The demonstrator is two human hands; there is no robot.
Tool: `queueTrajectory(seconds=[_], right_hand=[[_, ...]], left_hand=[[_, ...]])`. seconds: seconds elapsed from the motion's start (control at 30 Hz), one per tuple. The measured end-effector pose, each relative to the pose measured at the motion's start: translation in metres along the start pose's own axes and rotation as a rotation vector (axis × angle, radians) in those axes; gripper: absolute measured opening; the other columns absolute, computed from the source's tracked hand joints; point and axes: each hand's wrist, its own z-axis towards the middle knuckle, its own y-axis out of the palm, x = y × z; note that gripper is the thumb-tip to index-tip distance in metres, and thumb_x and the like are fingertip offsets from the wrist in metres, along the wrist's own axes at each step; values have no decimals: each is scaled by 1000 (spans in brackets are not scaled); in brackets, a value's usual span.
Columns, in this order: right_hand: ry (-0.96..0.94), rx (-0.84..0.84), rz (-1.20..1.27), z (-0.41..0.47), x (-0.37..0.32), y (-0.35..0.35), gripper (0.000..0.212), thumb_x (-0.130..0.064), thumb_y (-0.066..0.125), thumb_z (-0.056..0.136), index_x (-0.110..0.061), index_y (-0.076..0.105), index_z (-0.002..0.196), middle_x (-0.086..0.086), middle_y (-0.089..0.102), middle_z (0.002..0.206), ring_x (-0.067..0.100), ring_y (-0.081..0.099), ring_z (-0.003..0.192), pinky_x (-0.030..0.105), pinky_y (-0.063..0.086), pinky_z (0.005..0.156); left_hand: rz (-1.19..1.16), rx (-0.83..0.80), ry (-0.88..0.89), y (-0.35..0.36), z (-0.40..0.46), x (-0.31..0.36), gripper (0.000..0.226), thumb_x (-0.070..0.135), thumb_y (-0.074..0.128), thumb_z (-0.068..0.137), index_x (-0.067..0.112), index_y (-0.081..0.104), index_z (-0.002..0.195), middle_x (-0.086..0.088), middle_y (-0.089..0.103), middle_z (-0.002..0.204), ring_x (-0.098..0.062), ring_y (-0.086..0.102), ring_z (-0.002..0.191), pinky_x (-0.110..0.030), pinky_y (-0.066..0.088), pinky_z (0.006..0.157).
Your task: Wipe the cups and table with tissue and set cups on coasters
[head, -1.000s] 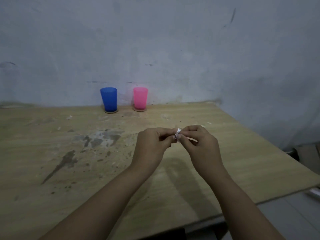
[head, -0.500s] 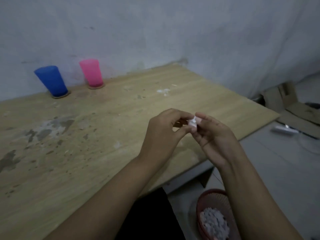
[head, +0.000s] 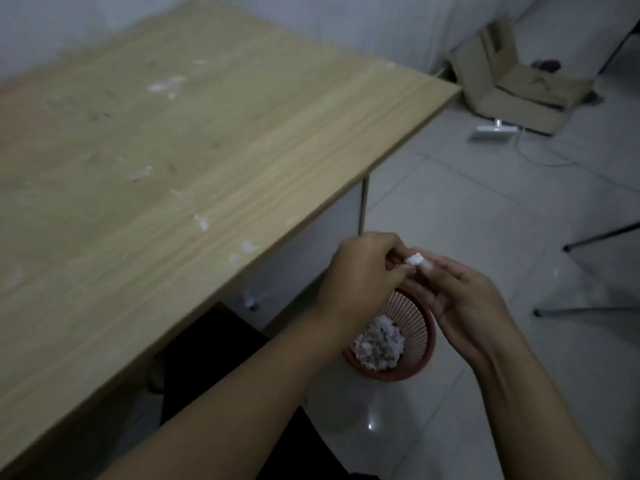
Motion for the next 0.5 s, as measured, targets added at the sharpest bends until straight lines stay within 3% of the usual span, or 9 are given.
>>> queueTrajectory(seconds=[0.2, 0.33, 0.43, 0.5], right_hand=[[151, 240, -30, 29, 61, -54, 14, -5, 63, 79, 6, 68, 87, 16, 74, 80, 23, 72, 77, 25, 58, 66], [338, 447, -61, 50, 123, -84, 9, 1, 63, 82, 1, 69, 75, 15, 72, 77, 23, 71, 70, 25, 59, 64], [466, 624, -100, 63, 171, -105, 8, 6, 65, 78, 1, 66, 73, 24, 69, 91, 29, 68, 75, 34, 58, 74], [511, 719, -129, 70, 195, -118, 6, 6, 64, 78, 3, 67, 81, 25, 67, 99, 30, 66, 80, 37, 56, 77]], left_hand=[[-68, -178, -241, 67, -9, -62, 10, 17, 74, 76, 17, 65, 80, 3, 69, 75, -2, 62, 67, -20, 53, 61], [66, -400, -427, 100, -20, -114, 22, 16, 67, 83, 16, 63, 104, -2, 68, 102, -15, 64, 93, -26, 53, 77], [117, -573, -518, 110, -32, -144, 42, 14, 62, 85, 14, 55, 126, -7, 62, 124, -21, 59, 111, -34, 49, 93], [173, -639, -533, 112, -37, -158, 46, 14, 61, 86, 13, 52, 131, -10, 59, 128, -25, 56, 116, -35, 46, 97]])
